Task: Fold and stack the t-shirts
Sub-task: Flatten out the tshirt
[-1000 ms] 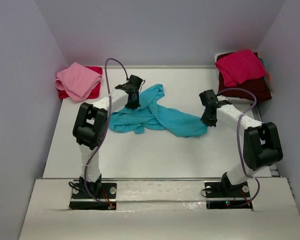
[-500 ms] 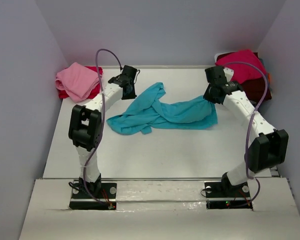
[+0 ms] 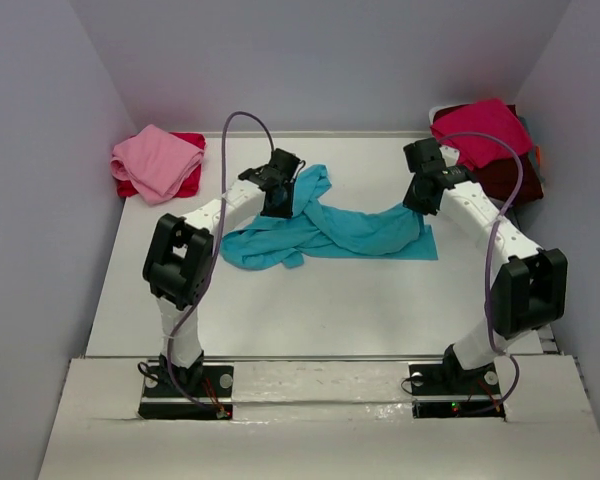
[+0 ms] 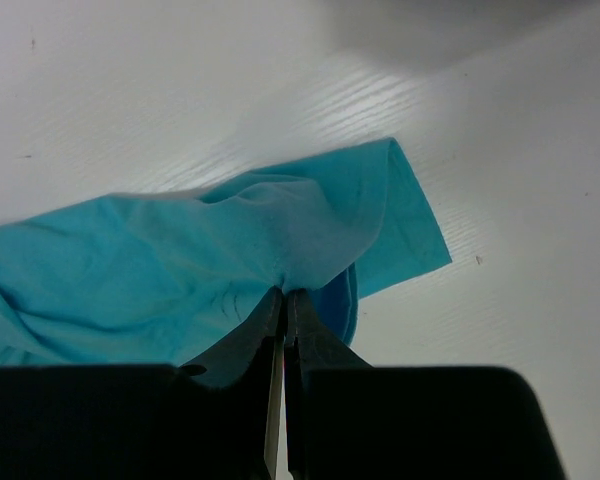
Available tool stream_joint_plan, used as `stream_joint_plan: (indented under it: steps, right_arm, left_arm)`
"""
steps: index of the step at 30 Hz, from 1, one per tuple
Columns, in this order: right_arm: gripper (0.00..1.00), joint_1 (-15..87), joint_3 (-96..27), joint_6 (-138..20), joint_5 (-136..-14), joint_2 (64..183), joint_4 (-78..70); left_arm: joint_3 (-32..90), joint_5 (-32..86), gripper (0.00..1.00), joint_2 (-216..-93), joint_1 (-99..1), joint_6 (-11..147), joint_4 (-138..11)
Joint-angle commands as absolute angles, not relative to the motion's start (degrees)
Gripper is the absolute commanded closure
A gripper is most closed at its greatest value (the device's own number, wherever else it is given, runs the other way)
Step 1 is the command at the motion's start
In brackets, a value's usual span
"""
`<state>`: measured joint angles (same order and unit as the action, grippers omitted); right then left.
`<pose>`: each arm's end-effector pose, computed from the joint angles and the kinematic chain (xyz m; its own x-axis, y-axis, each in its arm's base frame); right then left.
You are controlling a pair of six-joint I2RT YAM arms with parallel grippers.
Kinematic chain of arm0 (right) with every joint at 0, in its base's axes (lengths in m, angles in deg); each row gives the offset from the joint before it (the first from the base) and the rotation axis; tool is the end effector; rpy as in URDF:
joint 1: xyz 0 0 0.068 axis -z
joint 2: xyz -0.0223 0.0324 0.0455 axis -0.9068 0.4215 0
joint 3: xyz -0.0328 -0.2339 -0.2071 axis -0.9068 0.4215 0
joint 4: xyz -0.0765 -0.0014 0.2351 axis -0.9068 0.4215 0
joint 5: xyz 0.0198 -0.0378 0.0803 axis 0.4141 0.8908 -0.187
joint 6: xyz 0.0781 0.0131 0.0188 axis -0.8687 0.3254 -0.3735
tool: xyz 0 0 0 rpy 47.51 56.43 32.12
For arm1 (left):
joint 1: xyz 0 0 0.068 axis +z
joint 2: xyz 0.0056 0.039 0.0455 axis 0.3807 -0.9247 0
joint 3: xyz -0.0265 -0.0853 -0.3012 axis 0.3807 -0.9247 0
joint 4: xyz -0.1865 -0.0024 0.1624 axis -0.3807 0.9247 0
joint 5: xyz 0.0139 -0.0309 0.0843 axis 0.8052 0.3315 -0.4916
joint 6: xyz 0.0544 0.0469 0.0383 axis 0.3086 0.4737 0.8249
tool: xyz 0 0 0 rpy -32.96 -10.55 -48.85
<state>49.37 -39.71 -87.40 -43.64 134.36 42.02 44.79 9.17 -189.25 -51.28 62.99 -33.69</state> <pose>0.3365 0.0647 0.3174 -0.6848 0.3532 -0.6374 0.4369 0.8991 0.0289 0.4014 -0.2082 0.2599 -0.7535 0.0995 -0.6498 0.1795 0.9821 -0.0578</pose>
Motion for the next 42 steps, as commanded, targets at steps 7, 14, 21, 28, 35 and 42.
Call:
stream_joint_plan:
  steps: [7,14,21,28,35,42]
  right_arm:
    - [0.93,49.8,-39.2,-86.9,-43.6,134.8,40.1]
    - [0.93,49.8,-39.0,-86.8,-44.2,134.8,39.9]
    - [0.93,49.8,-38.5,-86.6,-44.1,134.6,39.9]
    - [0.93,49.8,-38.6,-86.4,-44.2,134.9,40.0]
    - [0.93,49.8,-38.2,-86.3,-44.3,135.3,39.8]
    - [0.93,49.8,-38.0,-86.0,-44.4,135.4,39.8]
  left_arm:
    - [40.9,7.3,0.59,-190.5,-53.1,64.3,-33.3]
    - [43.1,4.0,0.59,-192.2,-53.1,64.1,-32.4]
    - [46.3,3.8,0.58,-194.1,-53.1,64.3,-31.7]
    - [48.3,4.2,0.58,-194.5,-53.1,64.6,-31.8]
    - [48.6,4.5,0.67,-194.8,-53.1,64.8,-32.3]
    - [48.9,3.8,0.94,-195.1,-53.1,64.4,-32.3]
